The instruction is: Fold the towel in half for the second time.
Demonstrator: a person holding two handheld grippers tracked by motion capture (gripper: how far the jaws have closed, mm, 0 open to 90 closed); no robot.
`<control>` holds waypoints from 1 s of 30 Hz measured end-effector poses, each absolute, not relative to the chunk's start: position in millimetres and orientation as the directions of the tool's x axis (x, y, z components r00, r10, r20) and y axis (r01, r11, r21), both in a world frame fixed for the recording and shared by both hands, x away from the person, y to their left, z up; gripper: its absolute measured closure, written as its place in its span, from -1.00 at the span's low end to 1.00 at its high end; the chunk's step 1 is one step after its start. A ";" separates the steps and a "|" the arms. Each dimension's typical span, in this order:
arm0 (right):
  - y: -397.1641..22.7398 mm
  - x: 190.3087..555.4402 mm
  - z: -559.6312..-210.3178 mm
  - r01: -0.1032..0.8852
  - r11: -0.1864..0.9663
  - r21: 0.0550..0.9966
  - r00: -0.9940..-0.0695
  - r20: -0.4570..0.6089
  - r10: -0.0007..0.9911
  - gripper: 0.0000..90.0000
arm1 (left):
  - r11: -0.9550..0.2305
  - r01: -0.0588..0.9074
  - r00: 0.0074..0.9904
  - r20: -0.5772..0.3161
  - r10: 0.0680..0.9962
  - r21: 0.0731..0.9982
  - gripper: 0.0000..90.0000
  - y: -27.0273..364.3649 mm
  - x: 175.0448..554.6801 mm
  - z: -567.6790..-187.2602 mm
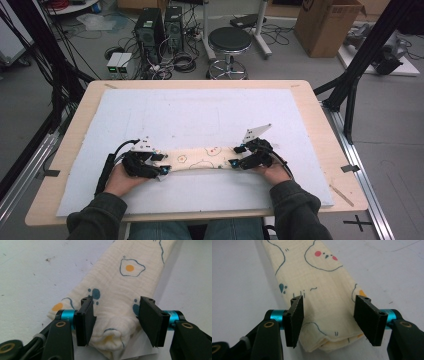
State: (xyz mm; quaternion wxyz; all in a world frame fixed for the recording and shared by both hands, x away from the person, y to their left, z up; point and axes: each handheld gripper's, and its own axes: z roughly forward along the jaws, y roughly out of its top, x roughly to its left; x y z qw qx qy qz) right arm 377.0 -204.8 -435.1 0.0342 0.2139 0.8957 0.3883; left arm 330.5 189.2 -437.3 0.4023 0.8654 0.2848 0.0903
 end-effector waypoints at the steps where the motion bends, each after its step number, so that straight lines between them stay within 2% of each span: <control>1: -205.3 376.6 -435.3 0.354 0.607 0.711 -0.907 0.103 0.408 -0.10 | -0.520 0.417 0.822 -0.064 0.566 0.745 0.02 188.9 330.2 -437.2; 13: -208.2 366.5 -439.3 0.280 0.644 0.712 -0.914 -0.007 0.406 -0.07 | -0.541 0.394 0.824 -0.025 0.566 0.743 0.01 186.0 327.2 -438.4; 18: -208.9 366.6 -438.9 0.303 0.618 0.725 -0.907 0.020 0.422 -0.11 | -0.543 0.390 0.822 -0.016 0.569 0.744 -0.02 185.1 324.7 -435.3; 23: -214.9 367.5 -432.3 0.343 0.542 0.767 -0.897 0.097 0.431 -0.15 | -0.477 0.380 0.821 -0.050 0.569 0.792 -0.09 192.3 322.4 -426.7; 26: -219.7 369.2 -425.9 0.347 0.495 0.796 -0.892 0.116 0.438 -0.15 | -0.422 0.377 0.806 -0.067 0.588 0.825 -0.09 200.5 324.3 -419.7; 30: -223.8 375.8 -418.8 0.371 0.470 0.801 -0.858 0.102 0.503 -0.10 | -0.356 0.388 0.754 -0.070 0.653 0.850 -0.09 211.4 330.6 -411.7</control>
